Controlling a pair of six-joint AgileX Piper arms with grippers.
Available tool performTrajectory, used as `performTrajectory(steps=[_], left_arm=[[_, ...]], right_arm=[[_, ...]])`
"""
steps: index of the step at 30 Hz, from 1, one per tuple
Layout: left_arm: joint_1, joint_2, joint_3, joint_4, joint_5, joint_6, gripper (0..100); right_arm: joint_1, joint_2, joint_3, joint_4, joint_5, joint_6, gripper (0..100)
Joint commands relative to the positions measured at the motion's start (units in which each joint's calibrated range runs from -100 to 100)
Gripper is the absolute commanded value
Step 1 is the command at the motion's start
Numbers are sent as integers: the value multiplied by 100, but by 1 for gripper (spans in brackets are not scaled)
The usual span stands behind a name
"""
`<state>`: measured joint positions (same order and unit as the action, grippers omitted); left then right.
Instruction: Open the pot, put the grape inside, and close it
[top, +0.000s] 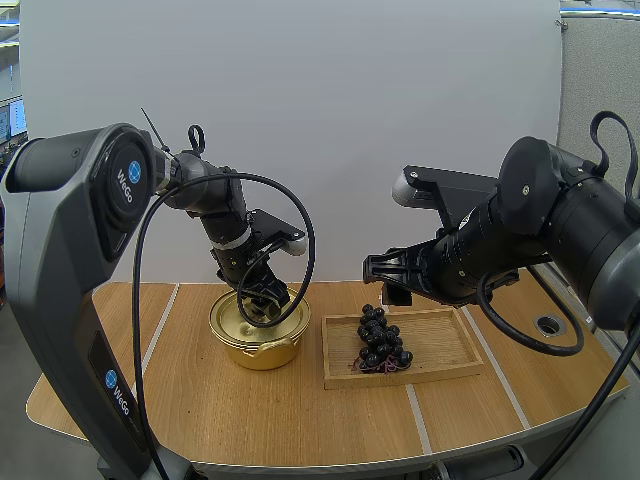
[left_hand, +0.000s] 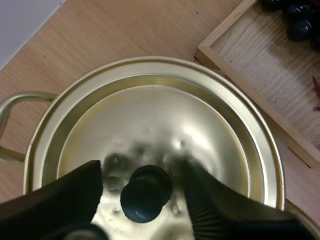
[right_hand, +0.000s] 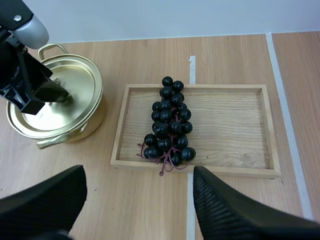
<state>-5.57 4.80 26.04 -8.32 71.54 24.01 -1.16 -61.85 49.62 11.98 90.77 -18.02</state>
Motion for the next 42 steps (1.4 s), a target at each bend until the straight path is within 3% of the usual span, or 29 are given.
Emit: performTrajectory(steps=[1, 12, 18, 30, 42], left_arm=[[-26, 29, -33, -85, 66, -110, 0], [-26, -121, -48, -37, 224, -110, 0], [-26, -767, -544, -38, 1094, -146, 0], [-26, -2495, -2187, 774, 1174, -1024, 0], [-26, -3169, -4245, 1657, 1174, -2019, 0]], right_arm=[[-22, 4, -51, 27, 16, -17, 100], [-22, 4, -51, 27, 16, -17, 100], [-22, 4, -51, 27, 16, -17, 100], [-22, 4, -51, 27, 16, -17, 100], [-22, 4, -51, 27, 16, -17, 100]])
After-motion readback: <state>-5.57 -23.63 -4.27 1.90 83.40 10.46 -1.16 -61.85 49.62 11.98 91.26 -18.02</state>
